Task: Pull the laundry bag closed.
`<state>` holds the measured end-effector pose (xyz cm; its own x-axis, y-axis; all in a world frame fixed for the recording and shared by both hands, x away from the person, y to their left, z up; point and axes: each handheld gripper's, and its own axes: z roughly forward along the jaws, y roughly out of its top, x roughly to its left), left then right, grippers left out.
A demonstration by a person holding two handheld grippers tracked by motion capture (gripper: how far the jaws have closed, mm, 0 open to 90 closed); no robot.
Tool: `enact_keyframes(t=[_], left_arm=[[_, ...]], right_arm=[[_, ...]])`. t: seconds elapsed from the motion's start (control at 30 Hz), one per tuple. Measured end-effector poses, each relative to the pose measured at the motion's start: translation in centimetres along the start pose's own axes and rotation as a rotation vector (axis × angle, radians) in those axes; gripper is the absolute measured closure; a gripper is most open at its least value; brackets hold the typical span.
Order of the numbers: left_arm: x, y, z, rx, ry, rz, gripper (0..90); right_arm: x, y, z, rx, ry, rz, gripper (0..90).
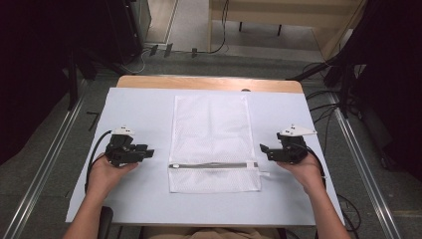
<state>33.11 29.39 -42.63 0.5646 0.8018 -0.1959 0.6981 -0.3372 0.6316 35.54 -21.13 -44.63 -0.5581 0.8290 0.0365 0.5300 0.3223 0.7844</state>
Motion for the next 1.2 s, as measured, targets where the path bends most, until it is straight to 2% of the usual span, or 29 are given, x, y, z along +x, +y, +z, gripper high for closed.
enact_keyframes(t=[0.13,0.17,0.2,0.27,0.3,0.33,0.37,0.5,0.77,0.8,0.93,1.2], left_arm=[[-0.1,0.11,0.03,0.015,0.0,-0.005,59.7],[-0.17,0.12,0.11,0.02,0.007,-0.003,59.2],[-0.21,0.18,0.19,0.041,0.011,-0.005,58.3],[-0.21,0.22,0.27,0.048,0.013,-0.01,51.4],[-0.16,0.26,0.32,0.052,0.015,-0.018,49.1],[-0.07,0.29,0.35,0.054,0.004,-0.024,49.1],[-0.05,0.29,0.39,0.056,-0.005,-0.029,49.2],[-0.04,0.31,0.42,0.058,-0.011,-0.051,49.3],[-0.14,0.23,0.3,0.04,-0.003,-0.032,46.6],[-0.14,0.25,0.27,0.035,-0.008,-0.047,46.6],[-0.14,0.26,0.3,0.04,-0.009,-0.045,45.2],[0.02,0.32,0.22,0.039,-0.023,-0.071,41.5]], right_arm=[[0.0,-0.06,0.27,0.022,0.005,0.008,22.1],[-0.14,-0.06,0.29,0.023,0.009,0.016,24.7],[-0.21,-0.05,0.28,0.022,0.017,0.026,26.2],[-0.31,-0.03,0.24,0.018,0.023,0.034,29.3],[-0.43,0.01,0.15,0.017,0.037,0.037,37.7],[-0.43,0.01,0.15,0.017,0.037,0.037,37.7],[-0.5,0.07,0.11,0.028,0.033,0.038,41.6],[-0.66,0.09,0.17,0.035,0.041,0.049,42.2],[-0.71,0.19,-0.01,0.022,0.036,0.064,46.0],[-0.7,0.2,0.02,0.027,0.035,0.072,45.8],[-0.68,0.25,0.1,0.046,0.04,0.096,47.6],[-0.58,0.27,-0.03,0.037,0.052,0.103,52.3]])
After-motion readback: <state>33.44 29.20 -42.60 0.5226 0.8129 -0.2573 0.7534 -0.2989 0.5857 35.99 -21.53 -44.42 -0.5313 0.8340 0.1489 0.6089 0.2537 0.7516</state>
